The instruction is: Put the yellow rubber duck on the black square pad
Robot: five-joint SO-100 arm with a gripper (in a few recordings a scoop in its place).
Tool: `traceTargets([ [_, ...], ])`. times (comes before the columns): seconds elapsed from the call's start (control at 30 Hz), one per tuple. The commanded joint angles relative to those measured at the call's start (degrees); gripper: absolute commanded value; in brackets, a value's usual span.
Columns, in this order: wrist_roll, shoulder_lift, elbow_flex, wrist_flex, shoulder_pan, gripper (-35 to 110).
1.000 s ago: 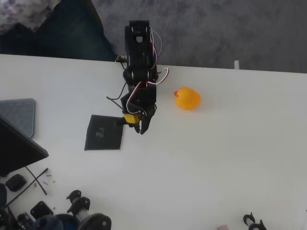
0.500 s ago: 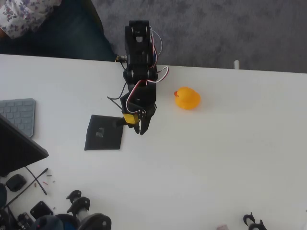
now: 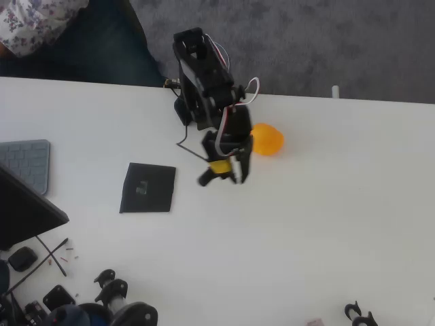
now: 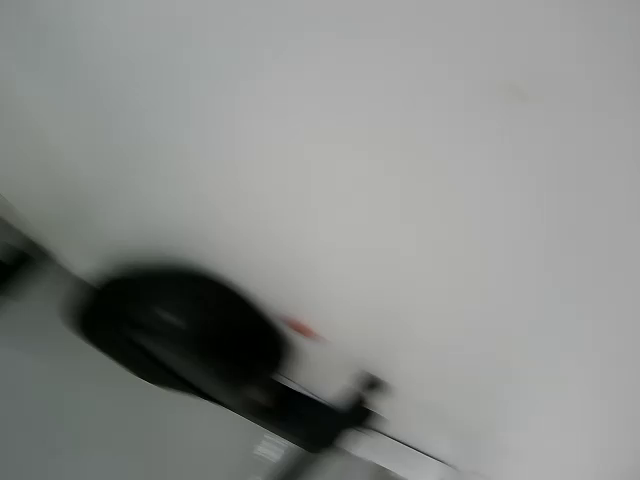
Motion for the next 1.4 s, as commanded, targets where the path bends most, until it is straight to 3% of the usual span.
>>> traceTargets([
  [0.0, -0.62, 1.85, -1.58, 1.23, -8.7, 3],
  [0.27, 6.33, 1.85, -1.49, 1.67, -24.08, 3],
  [0.67, 6.59, 1.49, -1.32, 17.93, -38.5, 3],
  [1.37, 5.8, -0.09, -1.93, 18.72, -39.29, 3],
])
